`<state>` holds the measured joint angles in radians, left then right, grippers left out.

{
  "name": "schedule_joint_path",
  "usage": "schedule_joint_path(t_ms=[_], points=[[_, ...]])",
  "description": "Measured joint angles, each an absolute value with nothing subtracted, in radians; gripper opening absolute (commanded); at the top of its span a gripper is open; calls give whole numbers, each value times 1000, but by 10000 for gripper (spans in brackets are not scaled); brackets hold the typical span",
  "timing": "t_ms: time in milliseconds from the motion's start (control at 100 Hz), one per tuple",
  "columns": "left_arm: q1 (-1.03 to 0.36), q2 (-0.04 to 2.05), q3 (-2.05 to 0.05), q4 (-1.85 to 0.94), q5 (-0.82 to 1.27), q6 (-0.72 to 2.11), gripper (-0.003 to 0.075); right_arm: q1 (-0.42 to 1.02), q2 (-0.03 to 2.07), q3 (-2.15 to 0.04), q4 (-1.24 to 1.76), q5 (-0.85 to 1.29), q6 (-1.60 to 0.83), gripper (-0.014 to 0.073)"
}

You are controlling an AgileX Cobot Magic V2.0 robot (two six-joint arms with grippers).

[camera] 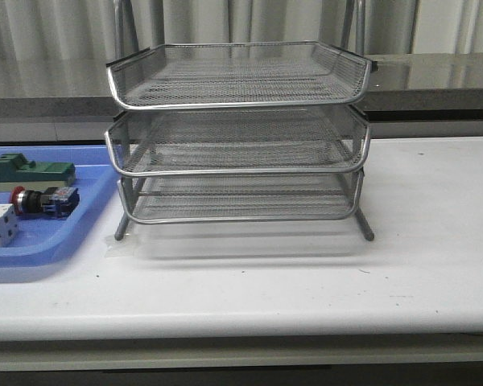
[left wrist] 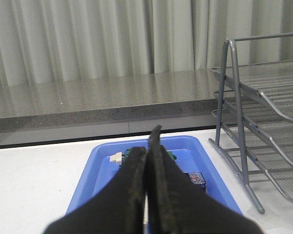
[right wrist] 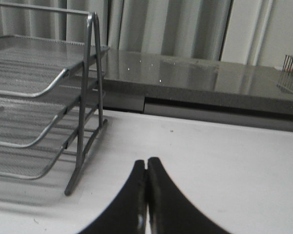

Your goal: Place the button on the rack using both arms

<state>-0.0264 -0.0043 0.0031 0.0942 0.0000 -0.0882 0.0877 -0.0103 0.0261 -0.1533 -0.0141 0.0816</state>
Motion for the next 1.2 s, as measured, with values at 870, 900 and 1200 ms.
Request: schedule_joint_path(t_ms=[870, 900, 1200], points=[[-26, -4, 3, 94, 0, -88, -20, 88, 484, -513, 80, 620, 82, -57], [-26, -4, 3, 94, 0, -88, -20, 88, 522, -529, 94, 628, 82, -57], [-26, -4, 3, 94, 0, -88, -20, 88, 744, -568, 275, 632, 82, -57]])
